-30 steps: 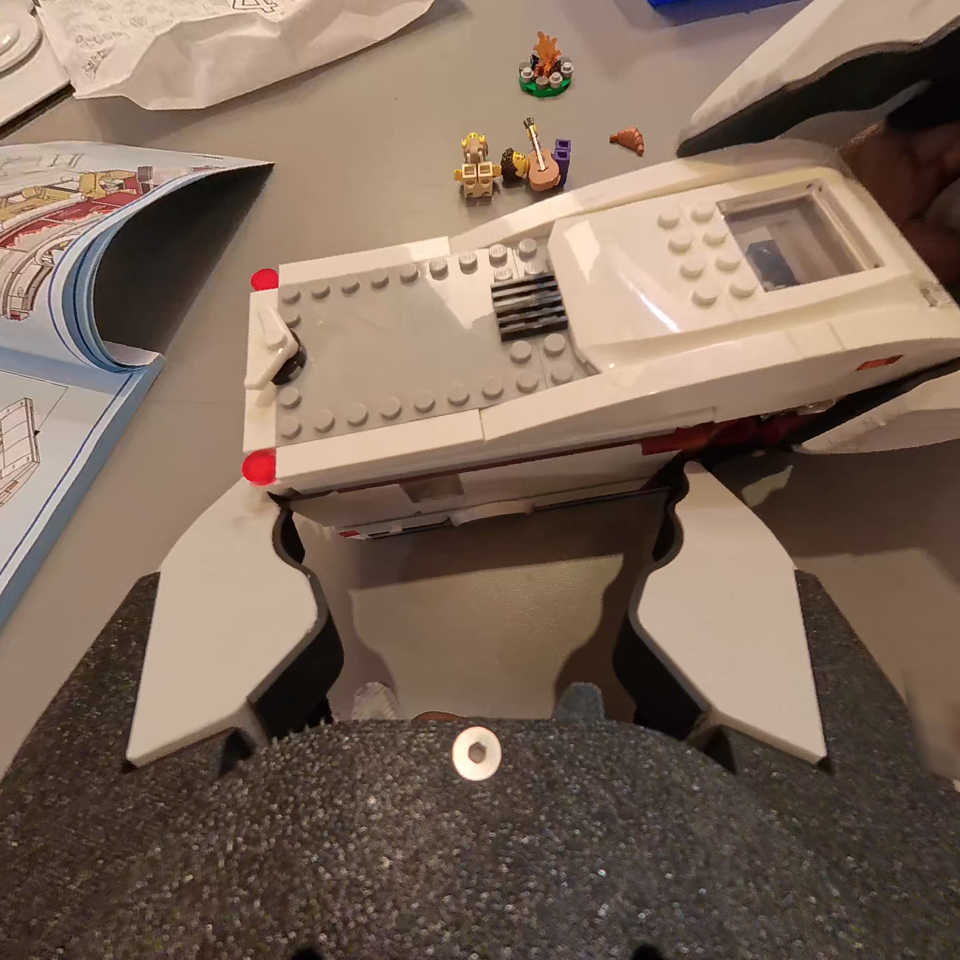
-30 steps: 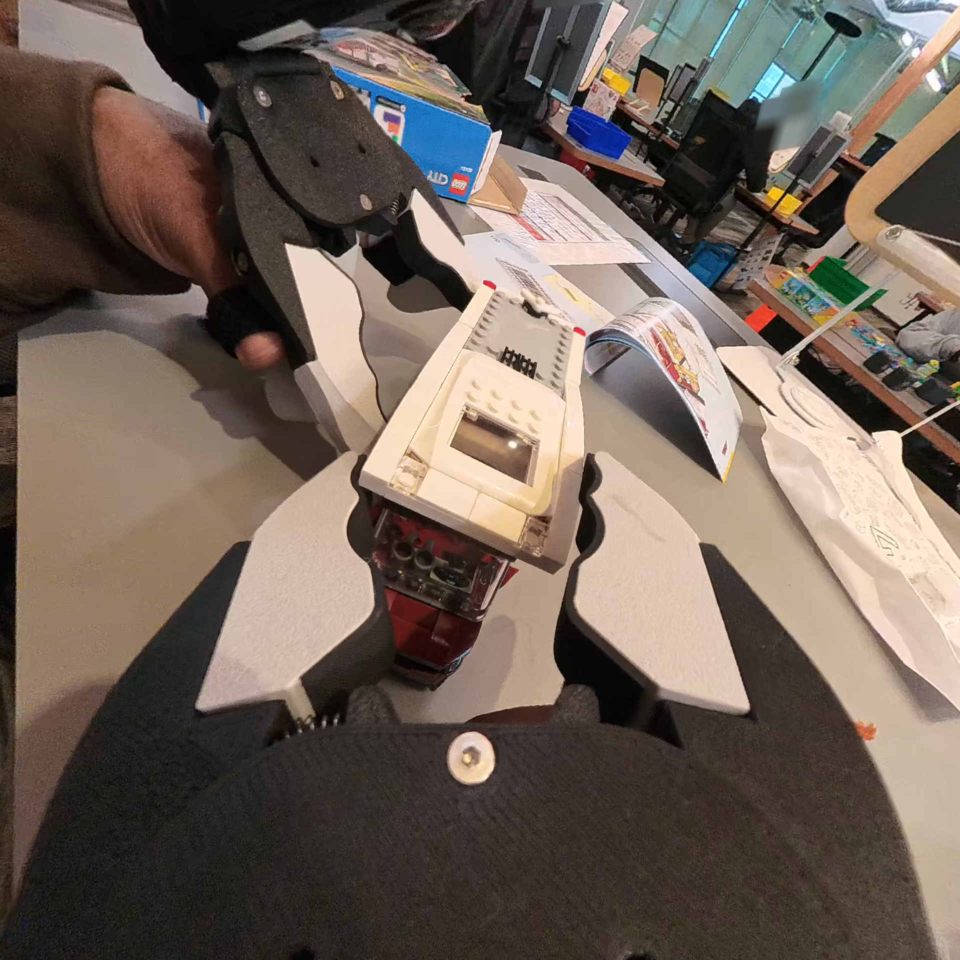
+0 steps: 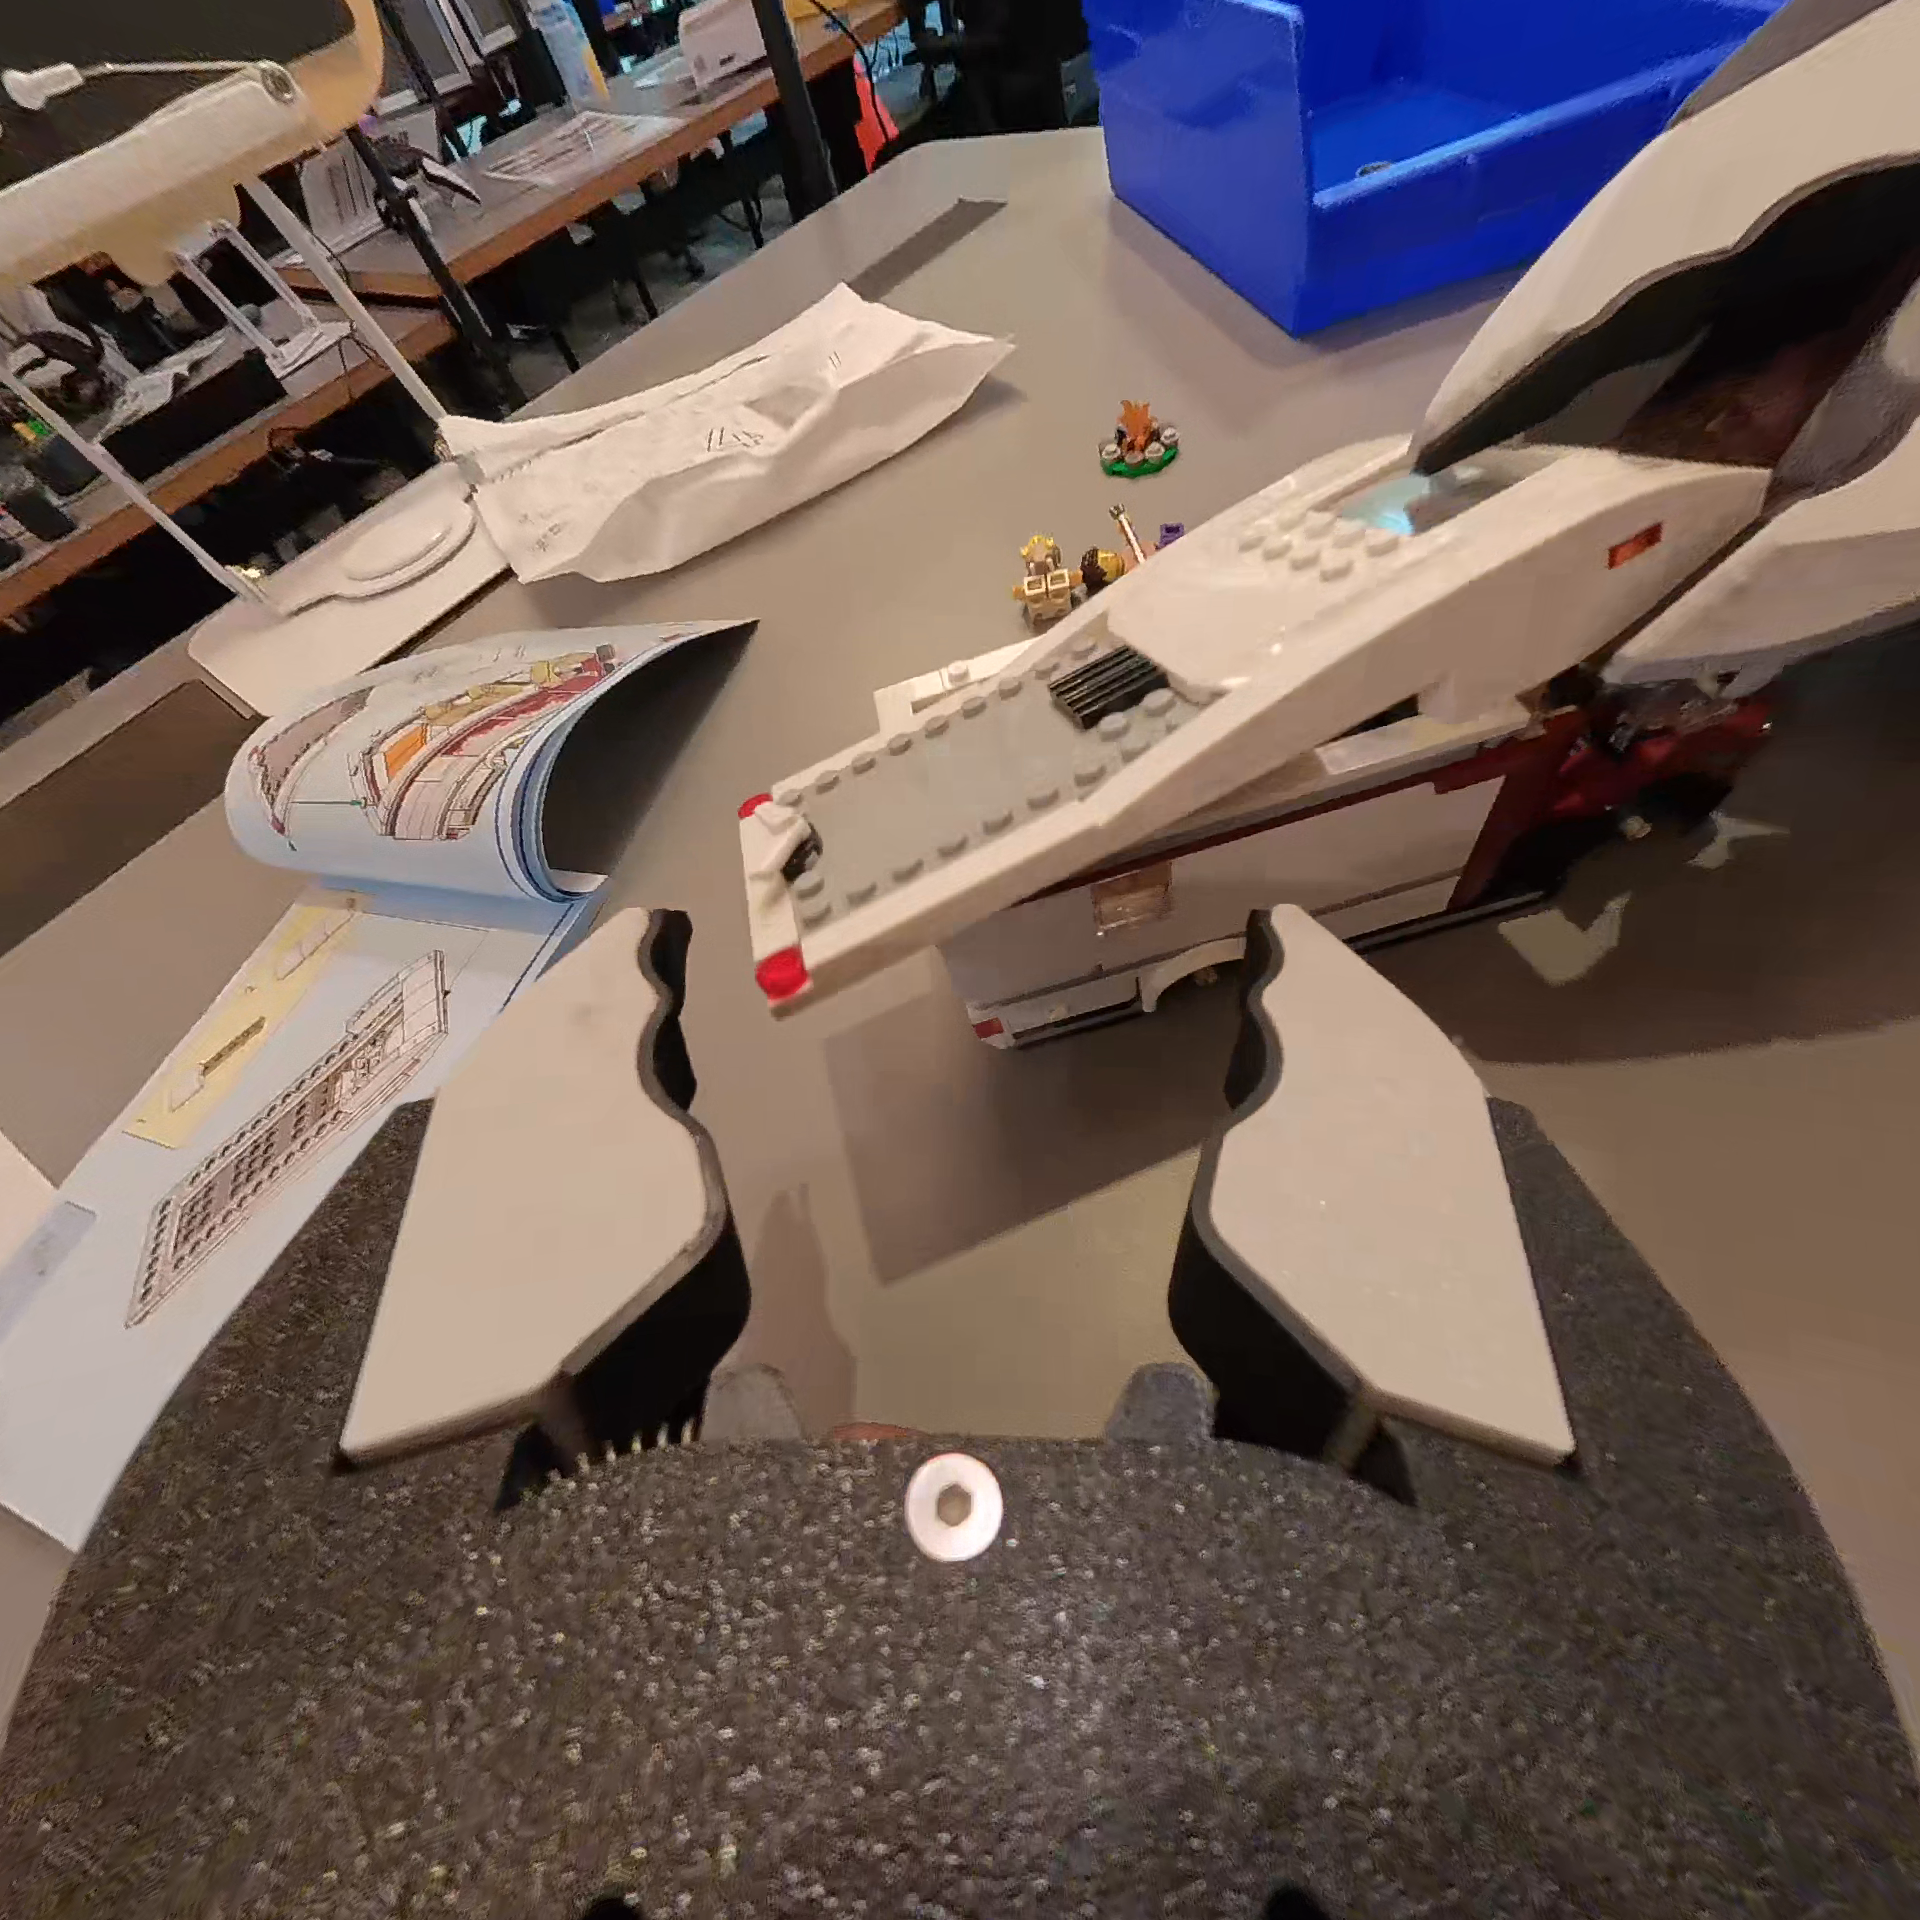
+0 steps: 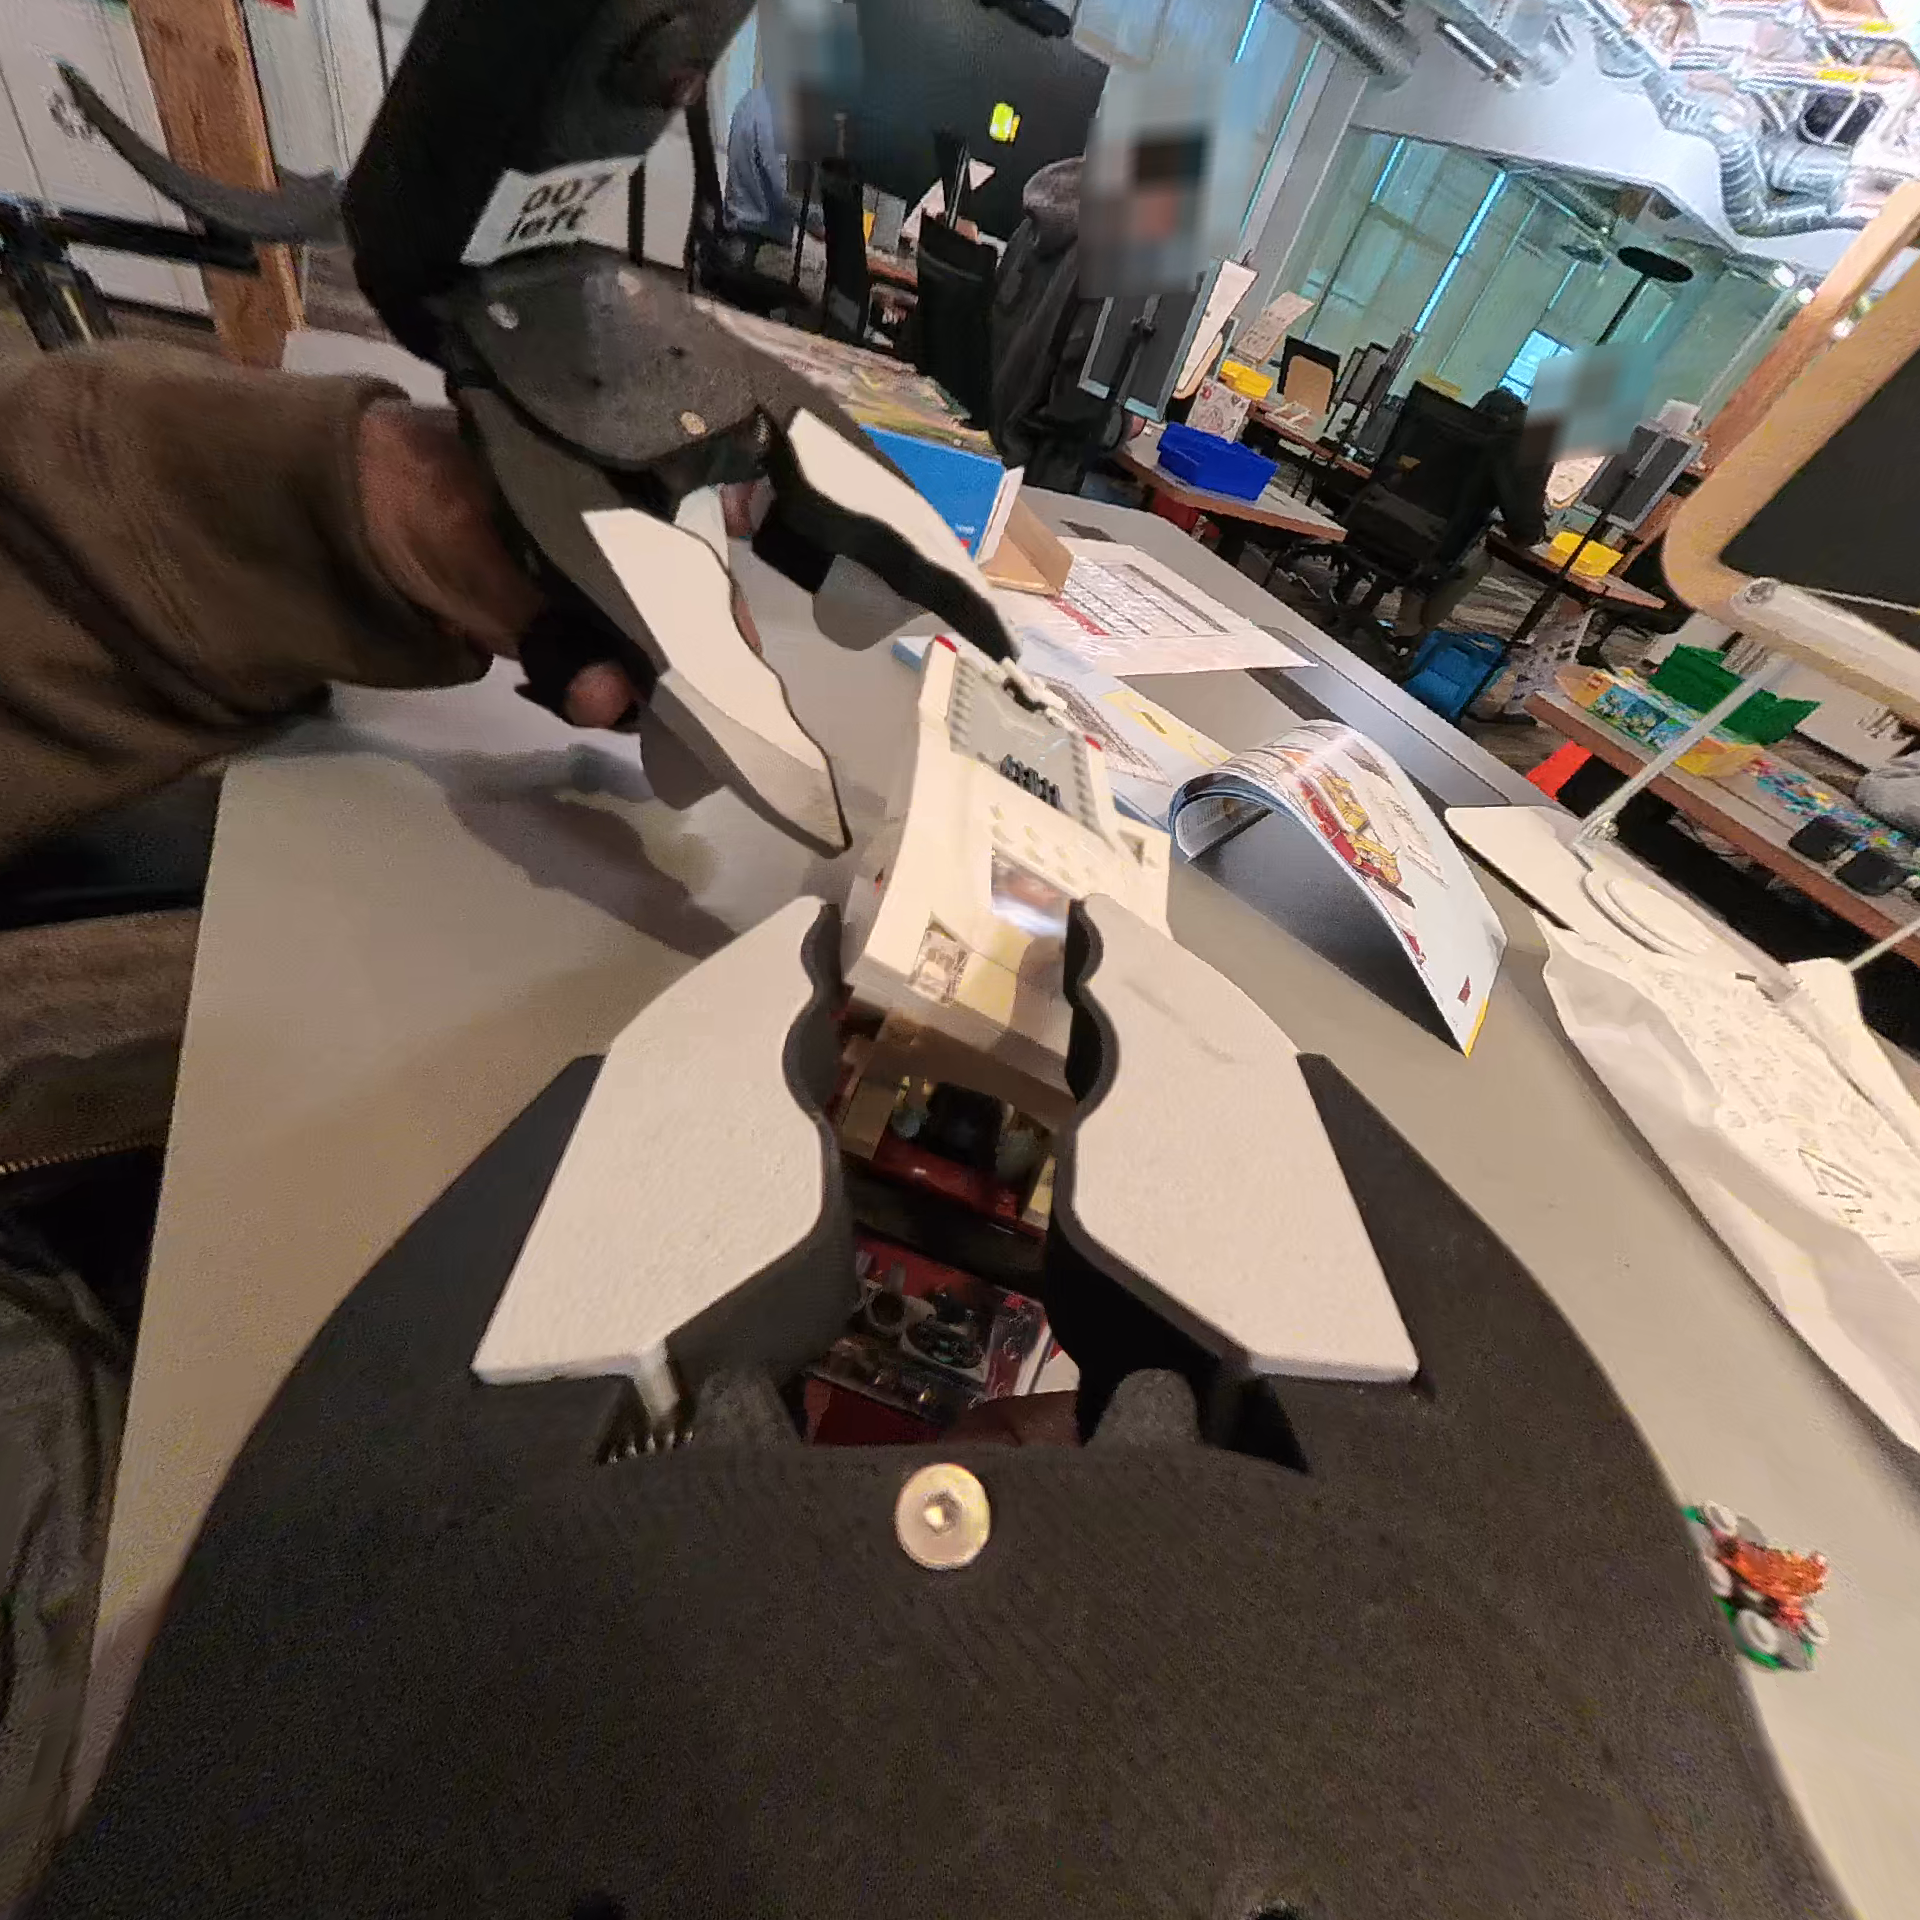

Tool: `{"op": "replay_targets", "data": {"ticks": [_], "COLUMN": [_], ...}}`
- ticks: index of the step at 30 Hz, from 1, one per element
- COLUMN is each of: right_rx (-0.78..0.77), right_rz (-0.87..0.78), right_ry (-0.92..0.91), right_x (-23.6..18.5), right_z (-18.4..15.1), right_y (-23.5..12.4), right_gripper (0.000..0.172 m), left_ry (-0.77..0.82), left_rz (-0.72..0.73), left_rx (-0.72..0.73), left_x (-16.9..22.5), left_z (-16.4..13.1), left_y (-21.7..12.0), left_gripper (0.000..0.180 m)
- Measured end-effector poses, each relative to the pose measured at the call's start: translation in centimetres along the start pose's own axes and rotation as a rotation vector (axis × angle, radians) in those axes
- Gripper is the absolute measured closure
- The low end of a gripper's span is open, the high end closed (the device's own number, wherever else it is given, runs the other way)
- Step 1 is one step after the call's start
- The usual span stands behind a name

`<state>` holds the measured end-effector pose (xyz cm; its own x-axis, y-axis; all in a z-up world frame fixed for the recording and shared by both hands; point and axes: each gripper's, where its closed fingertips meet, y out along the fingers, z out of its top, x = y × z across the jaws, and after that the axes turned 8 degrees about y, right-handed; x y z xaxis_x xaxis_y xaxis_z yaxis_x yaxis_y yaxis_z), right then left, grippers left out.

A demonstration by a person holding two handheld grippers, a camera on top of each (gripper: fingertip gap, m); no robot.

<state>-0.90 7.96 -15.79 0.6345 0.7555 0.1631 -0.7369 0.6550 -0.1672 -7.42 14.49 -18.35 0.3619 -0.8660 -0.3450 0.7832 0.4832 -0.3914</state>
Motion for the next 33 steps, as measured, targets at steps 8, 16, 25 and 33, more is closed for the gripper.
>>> {"op": "replay_targets", "data": {"ticks": [8, 16, 25, 33], "right_rx": [-0.031, -0.022, -0.03, -0.041], "right_rz": [0.003, 0.032, 0.039, -0.01], "right_ry": [-0.024, 0.01, 0.0, 0.029], "right_x": [0.1, -0.1, -0.3, 1.6], "right_z": [-0.6, -0.5, -0.8, -0.9], "right_y": [-0.1, -0.1, -0.1, -2.2], "right_gripper": [0.128, 0.124, 0.123, 0.118], "left_ry": [0.274, 0.562, 0.678, 0.679], "left_rz": [-0.026, -0.499, -0.806, -0.643], "left_rx": [-0.08, -0.266, -0.406, -0.317], "left_x": [0.8, 4.0, 6.0, 5.2], "left_z": [0.4, 2.0, 2.3, 2.1], "left_y": [0.1, 2.0, 3.7, 4.5], "left_gripper": [0.077, 0.073, 0.092, 0.101]}}
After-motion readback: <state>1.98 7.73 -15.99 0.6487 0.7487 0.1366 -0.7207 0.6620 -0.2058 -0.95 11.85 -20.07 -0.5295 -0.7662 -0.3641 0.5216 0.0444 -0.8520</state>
